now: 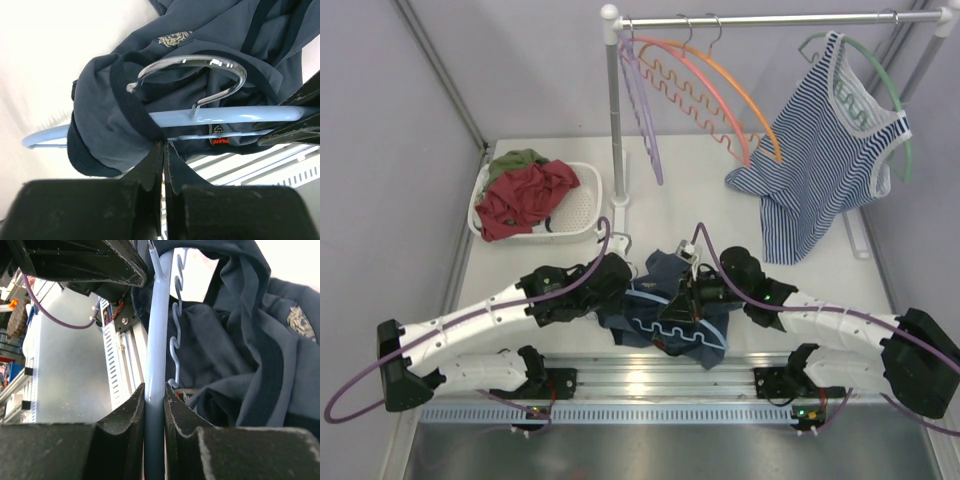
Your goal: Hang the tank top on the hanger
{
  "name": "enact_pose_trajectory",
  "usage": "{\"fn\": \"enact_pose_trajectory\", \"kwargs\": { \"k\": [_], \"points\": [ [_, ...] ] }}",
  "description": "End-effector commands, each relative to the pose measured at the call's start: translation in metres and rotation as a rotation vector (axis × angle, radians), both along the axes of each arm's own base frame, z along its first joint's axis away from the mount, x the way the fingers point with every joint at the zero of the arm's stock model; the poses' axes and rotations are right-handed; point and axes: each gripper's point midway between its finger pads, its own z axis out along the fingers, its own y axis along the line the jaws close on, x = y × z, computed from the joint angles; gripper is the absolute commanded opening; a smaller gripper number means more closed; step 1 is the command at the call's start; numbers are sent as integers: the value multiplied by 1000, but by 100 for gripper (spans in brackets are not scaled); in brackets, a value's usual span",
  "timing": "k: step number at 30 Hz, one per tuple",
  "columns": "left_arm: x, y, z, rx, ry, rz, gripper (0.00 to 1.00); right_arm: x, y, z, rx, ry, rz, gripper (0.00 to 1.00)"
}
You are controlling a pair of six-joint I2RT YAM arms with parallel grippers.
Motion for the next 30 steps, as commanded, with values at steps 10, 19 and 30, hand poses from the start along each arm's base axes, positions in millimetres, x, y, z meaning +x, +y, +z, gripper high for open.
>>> {"fn": "enact_pose_trajectory", "kwargs": {
  "k": [10,19,30],
  "points": [
    [14,-14,59,-252,-171,10,40,7,31,34,92,-156,21,0],
    [27,-20,26,-238,-194,57,45,7,34,31,78,-159,21,0],
    [37,-33,3,-271,-235,61,37,3,41,25,44,-164,14,0]
  ]
}}
